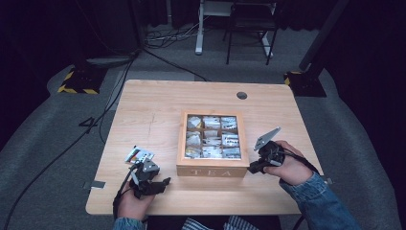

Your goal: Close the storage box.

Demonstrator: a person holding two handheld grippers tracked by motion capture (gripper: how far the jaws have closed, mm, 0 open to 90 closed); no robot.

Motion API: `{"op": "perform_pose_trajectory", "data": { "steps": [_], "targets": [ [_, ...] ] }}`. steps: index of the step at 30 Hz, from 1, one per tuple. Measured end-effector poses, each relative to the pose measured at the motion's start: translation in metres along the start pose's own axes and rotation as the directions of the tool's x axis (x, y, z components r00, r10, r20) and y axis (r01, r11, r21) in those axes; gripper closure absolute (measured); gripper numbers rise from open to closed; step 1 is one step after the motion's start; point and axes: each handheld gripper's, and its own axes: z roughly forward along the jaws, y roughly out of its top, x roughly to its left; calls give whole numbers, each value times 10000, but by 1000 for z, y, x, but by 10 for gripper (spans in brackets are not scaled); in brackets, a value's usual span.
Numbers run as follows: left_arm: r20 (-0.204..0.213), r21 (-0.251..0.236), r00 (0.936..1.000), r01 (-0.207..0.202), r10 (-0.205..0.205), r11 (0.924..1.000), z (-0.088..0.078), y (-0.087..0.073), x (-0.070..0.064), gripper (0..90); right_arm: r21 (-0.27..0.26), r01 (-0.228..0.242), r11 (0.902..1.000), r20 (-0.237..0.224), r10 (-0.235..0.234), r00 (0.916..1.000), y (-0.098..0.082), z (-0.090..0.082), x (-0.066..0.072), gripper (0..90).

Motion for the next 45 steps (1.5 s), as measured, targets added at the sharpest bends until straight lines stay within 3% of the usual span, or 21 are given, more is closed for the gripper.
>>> {"op": "perform_pose_trajectory", "data": {
  "steps": [11, 17, 21, 26, 35, 45],
  "targets": [
    [-124, 16, 9999, -106, 106, 9999, -1, -1, 0, 427, -237, 10, 9997, -421, -20, 9991, -2, -10, -1, 759],
    [-375, 102, 9993, -72, 76, 9999, -4, -4, 2, 425, -995, 102, 9950, -46, -107, 9999, -2, -22, -8, 738],
    [-553, 59, 9985, -22, 25, 10000, -6, -6, 4, 424, -1845, 274, 9824, 374, -209, 9991, -5, -31, -11, 704],
    [-834, 177, 9964, -129, 143, 9998, -8, -9, 4, 419, -2918, 408, 9556, 989, -123, 9950, -9, -43, -19, 690],
    [-900, 78, 9956, -268, 274, 9996, -10, -12, 8, 412, -3555, 384, 9339, 1453, 146, 9893, -18, -52, -33, 636],
    [-890, -67, 9958, -208, 202, 9998, -13, -17, 14, 407, -4082, -146, 9128, 1946, 1026, 9755, -33, -52, -61, 522]
  ]
}}
